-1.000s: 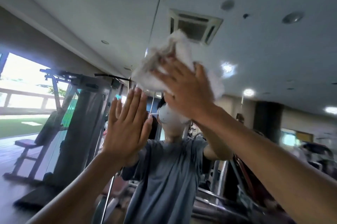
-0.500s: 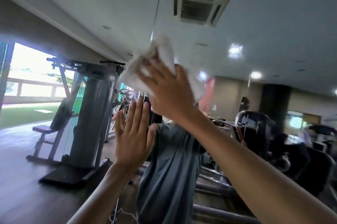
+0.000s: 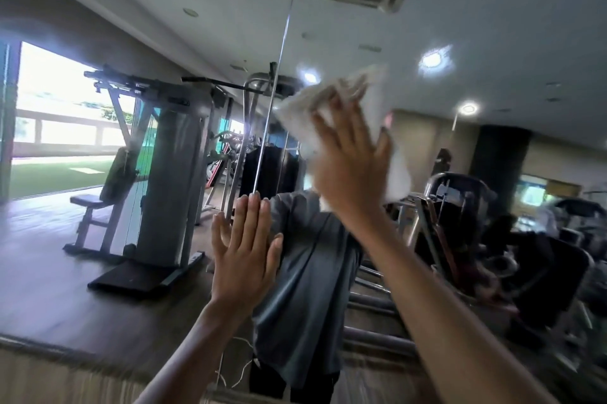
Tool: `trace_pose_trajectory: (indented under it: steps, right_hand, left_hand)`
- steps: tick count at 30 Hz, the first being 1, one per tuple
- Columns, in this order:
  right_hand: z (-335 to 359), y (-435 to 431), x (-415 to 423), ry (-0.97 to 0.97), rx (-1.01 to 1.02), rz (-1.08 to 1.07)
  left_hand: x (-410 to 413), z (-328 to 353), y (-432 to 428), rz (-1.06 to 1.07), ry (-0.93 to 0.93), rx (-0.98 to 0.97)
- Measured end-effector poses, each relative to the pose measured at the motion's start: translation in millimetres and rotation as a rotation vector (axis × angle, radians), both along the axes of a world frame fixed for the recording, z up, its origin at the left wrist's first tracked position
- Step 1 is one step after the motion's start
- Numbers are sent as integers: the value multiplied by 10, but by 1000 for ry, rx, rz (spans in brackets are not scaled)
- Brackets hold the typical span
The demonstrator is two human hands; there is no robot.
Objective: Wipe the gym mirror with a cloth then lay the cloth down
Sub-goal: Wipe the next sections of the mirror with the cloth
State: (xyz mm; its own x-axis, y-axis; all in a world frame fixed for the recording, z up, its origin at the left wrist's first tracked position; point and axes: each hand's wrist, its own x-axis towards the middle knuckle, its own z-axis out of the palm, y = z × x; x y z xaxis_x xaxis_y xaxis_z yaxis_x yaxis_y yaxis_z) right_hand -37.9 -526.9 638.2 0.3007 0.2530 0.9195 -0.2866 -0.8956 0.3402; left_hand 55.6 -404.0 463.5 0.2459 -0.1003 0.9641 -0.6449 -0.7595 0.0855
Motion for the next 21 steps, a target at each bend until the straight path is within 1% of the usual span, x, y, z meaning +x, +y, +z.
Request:
trace_pose_trajectory:
  steps: [1, 3, 5, 6, 8, 9, 10, 12, 13, 14, 15, 17, 19, 21]
  right_hand:
    - [-191, 90, 39, 51, -37, 29]
    - [-550, 90, 31, 196, -206, 25]
    - [-848, -145, -88, 320, -410, -24]
    - [-950, -321, -192, 351, -456, -24]
    - [-949, -696, -448, 332, -421, 0]
    - [-834, -842, -558, 280, -347, -10]
    - [-649, -931, -631, 210, -230, -31]
    - [-240, -862, -606, 45, 68, -55]
    - [-105, -729, -519, -27, 181, -53]
    - [-45, -554, -399, -79, 244, -56]
    - [-60, -379, -277, -100, 261, -63]
    - [-270, -70, -76, -54, 190, -36]
    - [-669, 113, 21, 88, 43, 24]
    - [-1157, 107, 9, 226, -172, 32]
  left_hand:
    - [4, -15, 9, -2, 7, 3]
    - [20, -117, 30, -13, 22, 8]
    - [26, -317, 58, -21, 35, 11]
    - [23, -424, 68, -21, 36, 13]
    - [18, -575, 58, -19, 24, 24]
    - [28, -612, 49, -27, 19, 31]
    - [46, -623, 42, -36, 18, 41]
    - [56, -600, 49, -33, 24, 66]
    - [45, -590, 58, -27, 26, 77]
    - [35, -591, 69, -25, 28, 81]
    - [33, -601, 79, -26, 26, 82]
    - [43, -620, 100, -20, 20, 94]
    - [50, -654, 116, 2, 14, 120]
    - [54, -776, 159, 16, 26, 152]
